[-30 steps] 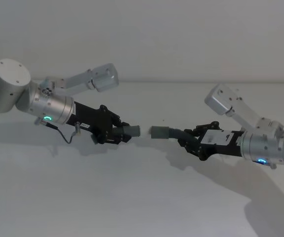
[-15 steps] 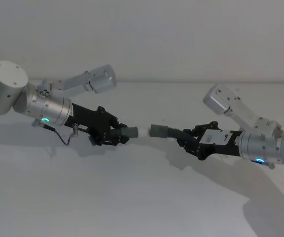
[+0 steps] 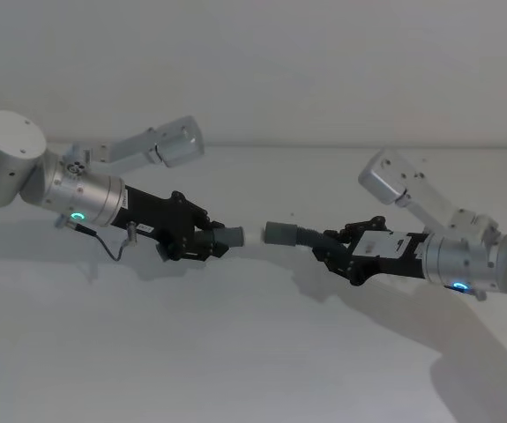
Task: Use both hands to pick up one end of the pipe from the table, align the ends, and insert them.
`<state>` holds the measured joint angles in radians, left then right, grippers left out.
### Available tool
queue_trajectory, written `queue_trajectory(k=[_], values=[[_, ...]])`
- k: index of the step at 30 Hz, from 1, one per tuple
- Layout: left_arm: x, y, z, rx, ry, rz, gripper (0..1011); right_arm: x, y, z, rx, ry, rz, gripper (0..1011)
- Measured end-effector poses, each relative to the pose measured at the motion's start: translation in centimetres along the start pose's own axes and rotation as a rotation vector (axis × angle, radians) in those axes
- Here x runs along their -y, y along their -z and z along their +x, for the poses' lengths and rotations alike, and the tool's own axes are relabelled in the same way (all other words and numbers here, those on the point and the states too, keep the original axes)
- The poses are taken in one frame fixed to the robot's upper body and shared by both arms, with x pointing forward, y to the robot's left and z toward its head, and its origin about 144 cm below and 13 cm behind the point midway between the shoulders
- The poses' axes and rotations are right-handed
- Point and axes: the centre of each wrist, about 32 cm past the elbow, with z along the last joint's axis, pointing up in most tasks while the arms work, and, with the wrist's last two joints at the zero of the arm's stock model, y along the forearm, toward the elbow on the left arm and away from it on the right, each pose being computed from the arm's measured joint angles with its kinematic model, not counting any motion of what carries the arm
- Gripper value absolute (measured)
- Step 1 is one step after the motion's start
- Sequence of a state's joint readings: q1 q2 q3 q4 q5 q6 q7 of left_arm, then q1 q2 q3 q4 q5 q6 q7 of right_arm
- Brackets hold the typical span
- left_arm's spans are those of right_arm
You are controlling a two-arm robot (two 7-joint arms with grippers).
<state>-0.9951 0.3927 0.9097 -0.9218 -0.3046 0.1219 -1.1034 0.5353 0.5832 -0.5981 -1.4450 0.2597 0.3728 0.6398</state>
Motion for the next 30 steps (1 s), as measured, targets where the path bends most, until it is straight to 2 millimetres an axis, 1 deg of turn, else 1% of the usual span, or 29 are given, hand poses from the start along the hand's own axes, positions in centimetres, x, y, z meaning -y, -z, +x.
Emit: queue_trajectory(k=[30], values=[[-0.18,0.36,0.42,-0.007,0.007,-0.007,366,-0.59,0.10,0.30,0.001,0.001,-0.006,304]])
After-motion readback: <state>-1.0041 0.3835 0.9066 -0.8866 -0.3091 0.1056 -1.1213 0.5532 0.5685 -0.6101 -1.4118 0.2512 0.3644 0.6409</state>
